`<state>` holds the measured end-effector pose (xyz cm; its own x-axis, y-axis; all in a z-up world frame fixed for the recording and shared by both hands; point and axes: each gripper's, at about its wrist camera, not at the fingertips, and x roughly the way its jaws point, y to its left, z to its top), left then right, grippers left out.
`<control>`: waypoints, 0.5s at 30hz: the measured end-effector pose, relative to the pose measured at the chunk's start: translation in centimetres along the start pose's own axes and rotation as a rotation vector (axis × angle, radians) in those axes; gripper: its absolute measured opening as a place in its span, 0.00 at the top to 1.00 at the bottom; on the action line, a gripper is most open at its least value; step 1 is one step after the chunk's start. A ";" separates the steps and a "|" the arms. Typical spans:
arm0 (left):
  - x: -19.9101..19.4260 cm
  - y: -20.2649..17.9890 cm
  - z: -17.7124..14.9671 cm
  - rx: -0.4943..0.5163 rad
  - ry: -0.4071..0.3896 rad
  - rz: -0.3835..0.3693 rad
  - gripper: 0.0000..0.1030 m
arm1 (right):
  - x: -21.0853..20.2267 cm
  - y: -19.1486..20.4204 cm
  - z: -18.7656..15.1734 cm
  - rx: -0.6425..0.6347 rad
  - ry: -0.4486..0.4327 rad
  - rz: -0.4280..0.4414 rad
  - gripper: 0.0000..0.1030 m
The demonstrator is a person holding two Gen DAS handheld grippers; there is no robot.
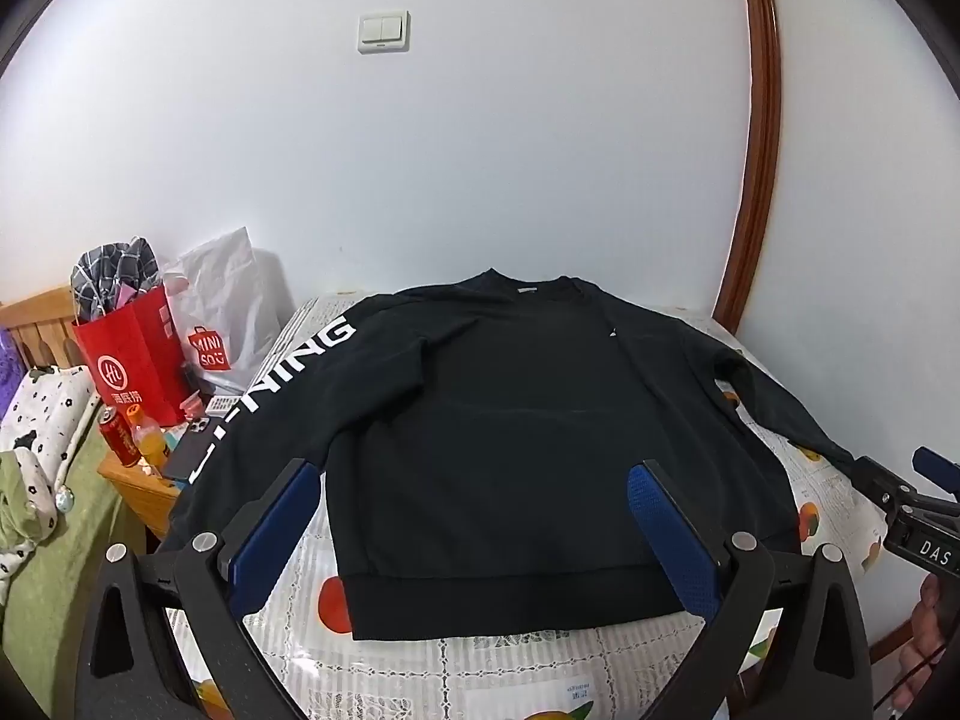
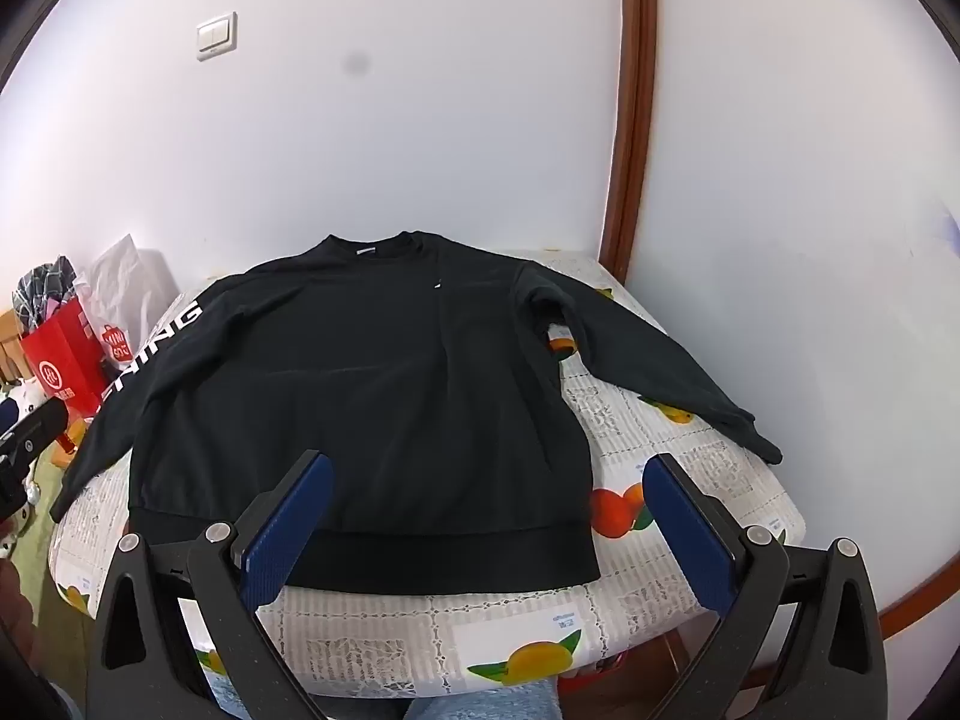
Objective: Fold small clothes
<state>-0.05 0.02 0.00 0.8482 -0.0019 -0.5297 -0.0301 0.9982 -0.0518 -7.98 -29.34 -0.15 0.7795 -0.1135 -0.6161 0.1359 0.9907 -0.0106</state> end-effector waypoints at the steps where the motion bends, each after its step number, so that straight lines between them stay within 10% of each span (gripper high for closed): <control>1: -0.1 0.0 0.0 -0.001 -0.005 0.003 0.00 | 0.0 0.0 0.0 0.003 -0.002 0.001 0.01; 15: 0.1 -0.1 -0.6 0.020 0.014 -0.005 0.00 | -0.2 0.5 -0.1 0.003 -0.017 -0.005 0.01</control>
<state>-0.34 -0.09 -0.57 0.8408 -0.0074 -0.5413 -0.0154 0.9992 -0.0376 -8.17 -28.83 -0.10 0.7894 -0.1194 -0.6022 0.1412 0.9899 -0.0111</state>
